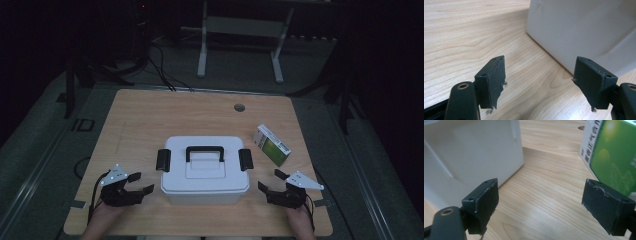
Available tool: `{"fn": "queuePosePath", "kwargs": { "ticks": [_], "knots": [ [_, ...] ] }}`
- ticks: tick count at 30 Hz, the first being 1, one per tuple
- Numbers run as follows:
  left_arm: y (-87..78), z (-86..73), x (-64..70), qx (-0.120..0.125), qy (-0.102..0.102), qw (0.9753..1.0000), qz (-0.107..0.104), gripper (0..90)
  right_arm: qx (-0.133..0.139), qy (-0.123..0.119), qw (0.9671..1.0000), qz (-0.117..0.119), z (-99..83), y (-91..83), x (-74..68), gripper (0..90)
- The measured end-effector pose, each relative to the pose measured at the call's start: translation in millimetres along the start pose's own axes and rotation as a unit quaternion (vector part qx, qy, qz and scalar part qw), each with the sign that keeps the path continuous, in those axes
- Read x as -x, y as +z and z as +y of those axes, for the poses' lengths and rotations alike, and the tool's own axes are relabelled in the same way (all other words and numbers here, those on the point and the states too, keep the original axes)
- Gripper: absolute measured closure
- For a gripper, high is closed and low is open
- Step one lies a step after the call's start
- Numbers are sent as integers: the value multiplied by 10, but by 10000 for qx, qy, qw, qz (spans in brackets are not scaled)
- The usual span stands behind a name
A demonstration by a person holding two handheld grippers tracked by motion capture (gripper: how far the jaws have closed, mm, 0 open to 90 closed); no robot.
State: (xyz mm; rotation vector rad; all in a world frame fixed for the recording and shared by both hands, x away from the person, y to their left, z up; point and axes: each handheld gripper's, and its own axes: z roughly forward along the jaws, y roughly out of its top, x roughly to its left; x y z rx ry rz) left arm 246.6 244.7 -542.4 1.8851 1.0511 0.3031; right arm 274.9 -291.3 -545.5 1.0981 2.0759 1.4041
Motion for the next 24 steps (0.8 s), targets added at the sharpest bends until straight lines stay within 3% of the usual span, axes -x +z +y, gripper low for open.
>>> {"fn": "queuePosePath", "kwargs": {
  "ticks": [5, 6, 12, 24],
  "knots": [
    [-13, -16, -5, -89, -6, 9999, -52, 261, -47, -12, 10000, -85, -39, -56, 56, 137],
    [-15, -28, -18, -228, -1, 9997, -71, 261, -28, -36, 10000, -37, -57, -88, 77, 138],
    [-51, -46, -71, -532, 18, 9984, -207, 260, -39, -76, 9999, -95, -93, -165, 106, 137],
    [-204, 35, -175, -952, 119, 9952, -185, 261, -1, 32, 10000, -46, -103, -193, 125, 137]
  ]
}}
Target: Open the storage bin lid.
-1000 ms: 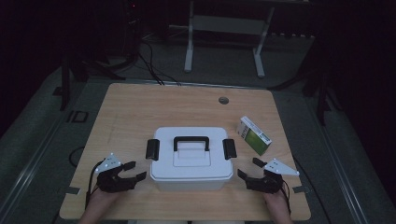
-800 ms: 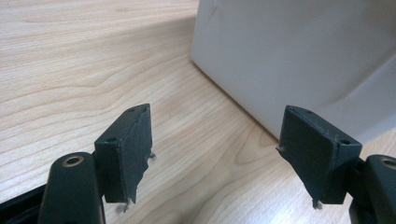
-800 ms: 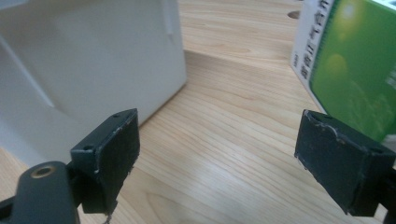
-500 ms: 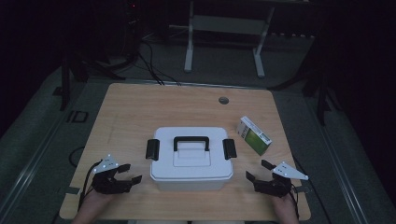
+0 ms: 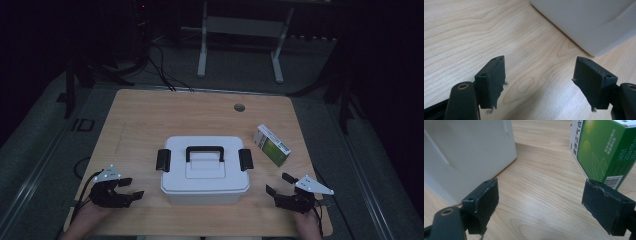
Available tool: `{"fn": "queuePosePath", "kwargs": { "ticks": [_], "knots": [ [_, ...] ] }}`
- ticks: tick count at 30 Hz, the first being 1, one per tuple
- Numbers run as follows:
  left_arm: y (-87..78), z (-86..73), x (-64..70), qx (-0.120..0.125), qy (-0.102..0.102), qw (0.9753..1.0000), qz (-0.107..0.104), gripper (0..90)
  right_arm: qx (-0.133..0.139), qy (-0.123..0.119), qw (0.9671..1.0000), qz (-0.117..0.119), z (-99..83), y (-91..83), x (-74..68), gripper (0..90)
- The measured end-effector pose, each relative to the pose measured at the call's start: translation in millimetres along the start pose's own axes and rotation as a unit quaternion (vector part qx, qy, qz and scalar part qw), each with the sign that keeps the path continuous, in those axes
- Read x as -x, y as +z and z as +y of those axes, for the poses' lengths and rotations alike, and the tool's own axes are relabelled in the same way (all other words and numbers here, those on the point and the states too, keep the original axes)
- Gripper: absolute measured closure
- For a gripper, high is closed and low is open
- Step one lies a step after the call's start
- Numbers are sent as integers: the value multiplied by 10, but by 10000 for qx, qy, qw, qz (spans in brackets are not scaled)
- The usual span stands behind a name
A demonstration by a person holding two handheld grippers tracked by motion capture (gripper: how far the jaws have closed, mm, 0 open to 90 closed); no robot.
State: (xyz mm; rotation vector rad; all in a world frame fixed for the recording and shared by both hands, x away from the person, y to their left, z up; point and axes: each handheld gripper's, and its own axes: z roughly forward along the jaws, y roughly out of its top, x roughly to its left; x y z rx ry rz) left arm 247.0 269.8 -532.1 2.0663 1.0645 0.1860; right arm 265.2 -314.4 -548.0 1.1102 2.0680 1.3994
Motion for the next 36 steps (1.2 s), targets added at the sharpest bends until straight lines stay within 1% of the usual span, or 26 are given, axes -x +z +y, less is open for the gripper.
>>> {"fn": "queuePosePath", "kwargs": {
  "ticks": [2, 3, 5, 6, 12, 15, 17, 20, 21, 23, 24, 26, 27, 29, 31, 32, 34, 35, 36],
  "knots": [
    [-30, 24, -20, -86, 39, 9999, -39, 261, -16, 8, 10000, 3, -4, 0, -1, 137],
    [-44, 36, -26, -111, 38, 9999, -4, 261, -26, 8, 10000, 1, -6, 1, -2, 137],
    [-73, 64, -47, -194, 57, 9998, -40, 261, -34, 5, 10000, 30, -11, 2, -2, 137],
    [-85, 77, -52, -208, 63, 9998, -21, 261, -43, -3, 10000, 40, -13, 4, -1, 137],
    [-153, 175, -40, -423, 194, 9989, -47, 261, -76, 3, 10000, 63, -14, 11, -7, 137],
    [-174, 225, -35, -598, 289, 9978, -68, 261, -81, 11, 9999, 64, -11, 12, -5, 137],
    [-191, 258, -31, -729, 314, 9968, -69, 261, -84, 18, 9999, 70, -13, 12, -2, 137],
    [-214, 297, -27, -856, 382, 9956, -63, 261, -93, 13, 9999, 78, -14, 12, -2, 137],
    [-221, 309, -21, -890, 413, 9952, -6, 261, -87, 14, 9999, 80, -13, 12, -2, 137],
    [-240, 334, -23, -936, 413, 9947, 57, 261, -81, 37, 9999, 95, -12, 13, 1, 137],
    [-253, 348, -29, -945, 400, 9947, 32, 261, -74, 42, 9999, 96, -12, 12, 4, 137],
    [-274, 379, -30, -1035, 440, 9937, 42, 261, -66, 60, 9999, 104, -12, 8, 6, 137],
    [-283, 396, -32, -1064, 427, 9934, 10, 261, -63, 66, 9999, 101, -12, 7, 7, 137],
    [-294, 435, -26, -1194, 496, 9916, 48, 261, -66, 74, 9999, 105, -14, 8, 10, 137],
    [-305, 470, -31, -1309, 538, 9899, 19, 261, -66, 77, 9999, 105, -13, 8, 9, 137],
    [-310, 488, -27, -1354, 576, 9891, 50, 261, -67, 75, 9999, 105, -13, 8, 9, 137],
    [-319, 522, -24, -1474, 596, 9873, -12, 261, -67, 77, 9999, 108, -12, 8, 9, 137],
    [-324, 539, -22, -1539, 622, 9861, 29, 261, -64, 80, 9999, 106, -12, 7, 10, 137],
    [-327, 554, -21, -1610, 627, 9850, -10, 261, -67, 85, 9999, 112, -11, 7, 10, 137]
  ]
}}
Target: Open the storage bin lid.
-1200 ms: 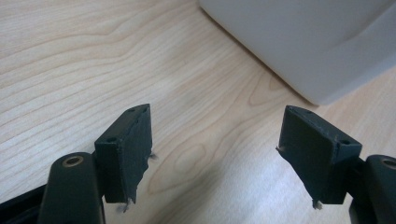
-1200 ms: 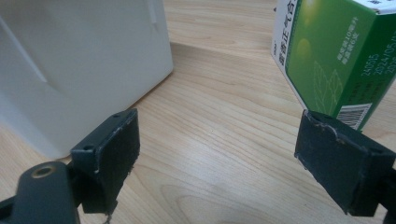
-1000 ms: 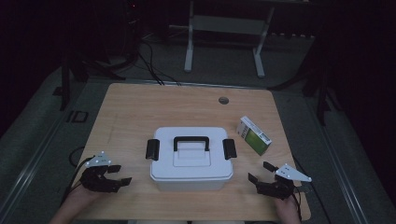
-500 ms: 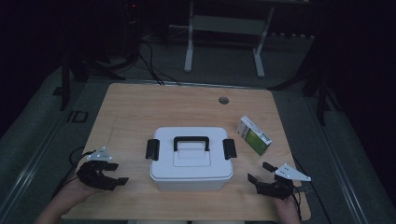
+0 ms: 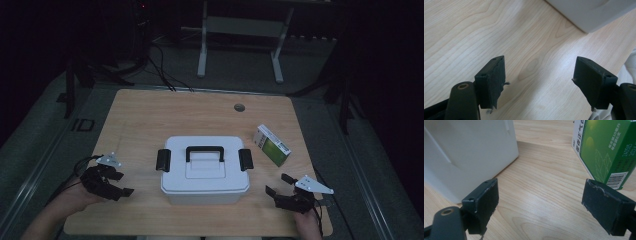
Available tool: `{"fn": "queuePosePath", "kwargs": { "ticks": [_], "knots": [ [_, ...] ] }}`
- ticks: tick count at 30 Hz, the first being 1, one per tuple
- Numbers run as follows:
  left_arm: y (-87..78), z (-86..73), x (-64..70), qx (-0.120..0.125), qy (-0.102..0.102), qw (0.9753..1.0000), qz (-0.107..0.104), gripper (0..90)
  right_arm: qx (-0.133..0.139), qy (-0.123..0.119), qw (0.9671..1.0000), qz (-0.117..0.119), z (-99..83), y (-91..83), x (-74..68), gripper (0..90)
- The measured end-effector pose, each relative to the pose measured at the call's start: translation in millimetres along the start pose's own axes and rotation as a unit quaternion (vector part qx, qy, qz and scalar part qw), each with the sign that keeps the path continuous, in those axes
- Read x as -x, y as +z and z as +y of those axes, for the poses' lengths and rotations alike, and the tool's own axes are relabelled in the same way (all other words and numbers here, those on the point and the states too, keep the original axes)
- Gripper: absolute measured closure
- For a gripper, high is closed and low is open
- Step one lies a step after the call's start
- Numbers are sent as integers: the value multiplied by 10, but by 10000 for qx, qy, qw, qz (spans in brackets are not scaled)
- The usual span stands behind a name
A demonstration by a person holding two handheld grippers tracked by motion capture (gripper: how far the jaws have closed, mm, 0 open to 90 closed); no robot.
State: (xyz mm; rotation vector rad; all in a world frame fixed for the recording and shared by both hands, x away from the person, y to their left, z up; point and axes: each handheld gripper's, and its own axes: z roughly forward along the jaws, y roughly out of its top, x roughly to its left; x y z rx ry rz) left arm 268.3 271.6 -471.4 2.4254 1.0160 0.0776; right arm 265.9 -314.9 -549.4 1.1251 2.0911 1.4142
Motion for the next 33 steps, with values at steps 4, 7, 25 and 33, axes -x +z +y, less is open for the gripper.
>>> {"fn": "queuePosePath", "kwargs": {
  "ticks": [4, 7, 25, 33],
  "knots": [
    [-32, 53, 25, -274, 132, 9995, -43, 261, -12, 3, 10000, 6, 0, 3, -2, 137],
    [-69, 94, 24, -430, 196, 9989, -45, 261, -13, 3, 10000, 3, 0, 4, -1, 137],
    [-276, 402, 147, -1217, 640, 9905, -55, 262, -28, 2, 10000, 21, -2, 5, -3, 136],
    [-420, 646, 221, -1141, 902, 9893, -55, 262, -17, 51, 10000, 72, -4, 4, 3, 137]
  ]
}}
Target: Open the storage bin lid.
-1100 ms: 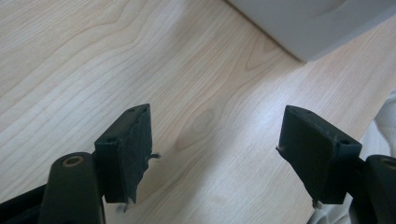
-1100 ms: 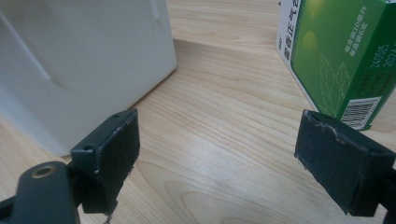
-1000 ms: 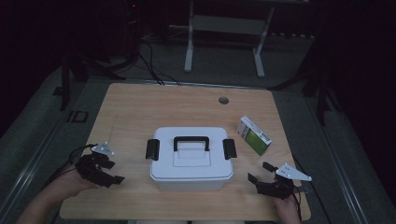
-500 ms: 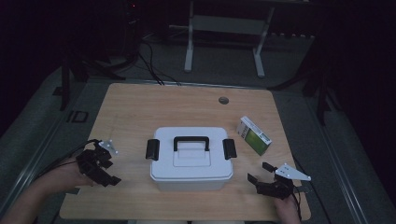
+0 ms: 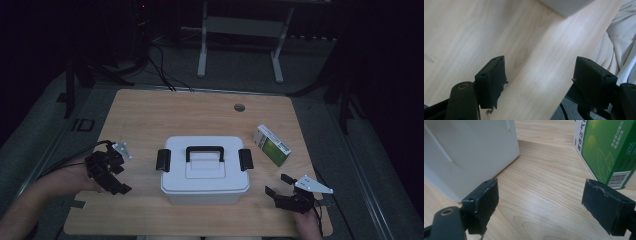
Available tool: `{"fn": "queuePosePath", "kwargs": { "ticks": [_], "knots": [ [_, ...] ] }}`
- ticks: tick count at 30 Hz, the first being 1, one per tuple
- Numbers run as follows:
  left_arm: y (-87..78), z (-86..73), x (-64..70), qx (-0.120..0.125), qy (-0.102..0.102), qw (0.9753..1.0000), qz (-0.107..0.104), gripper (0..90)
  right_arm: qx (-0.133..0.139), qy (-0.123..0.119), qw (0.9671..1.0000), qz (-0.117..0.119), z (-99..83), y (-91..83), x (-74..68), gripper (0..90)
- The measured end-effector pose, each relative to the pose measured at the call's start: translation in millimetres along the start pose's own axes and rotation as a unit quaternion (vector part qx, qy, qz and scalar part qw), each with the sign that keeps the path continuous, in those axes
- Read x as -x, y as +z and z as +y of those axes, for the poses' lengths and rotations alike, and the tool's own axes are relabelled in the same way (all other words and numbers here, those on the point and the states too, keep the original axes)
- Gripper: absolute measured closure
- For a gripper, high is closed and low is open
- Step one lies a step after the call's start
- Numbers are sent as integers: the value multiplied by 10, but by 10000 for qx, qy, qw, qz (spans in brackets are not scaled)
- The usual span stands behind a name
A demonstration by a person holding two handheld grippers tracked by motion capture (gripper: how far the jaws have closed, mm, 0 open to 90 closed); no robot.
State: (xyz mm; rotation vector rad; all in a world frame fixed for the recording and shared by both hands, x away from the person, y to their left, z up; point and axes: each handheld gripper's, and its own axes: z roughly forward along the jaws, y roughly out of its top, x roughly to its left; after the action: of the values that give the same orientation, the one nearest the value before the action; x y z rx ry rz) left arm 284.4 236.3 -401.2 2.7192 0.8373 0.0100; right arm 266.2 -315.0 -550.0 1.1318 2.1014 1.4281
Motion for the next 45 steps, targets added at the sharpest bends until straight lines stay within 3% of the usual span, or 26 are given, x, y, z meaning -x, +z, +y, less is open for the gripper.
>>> {"fn": "queuePosePath", "kwargs": {
  "ticks": [3, 11, 22, 33, 45],
  "knots": [
    [-65, 82, 3, 74, 105, 9999, 3, 262, 7, 4, 10000, -5, 5, -1, -3, 137],
    [-221, 346, 20, -59, 398, 9991, 93, 262, 1, -12, 10000, 5, 0, 1, 2, 136],
    [-296, 650, 75, -57, 741, 9972, 103, 263, -39, -44, 10000, 10, -8, 10, -2, 137],
    [-298, 875, 118, -117, 904, 9957, 169, 273, -52, -37, 10000, 26, -13, 15, 2, 137],
    [-190, 1220, 198, -302, 1232, 9918, 177, 274, -66, 9, 10000, 62, -22, 16, 7, 136]
  ]
}}
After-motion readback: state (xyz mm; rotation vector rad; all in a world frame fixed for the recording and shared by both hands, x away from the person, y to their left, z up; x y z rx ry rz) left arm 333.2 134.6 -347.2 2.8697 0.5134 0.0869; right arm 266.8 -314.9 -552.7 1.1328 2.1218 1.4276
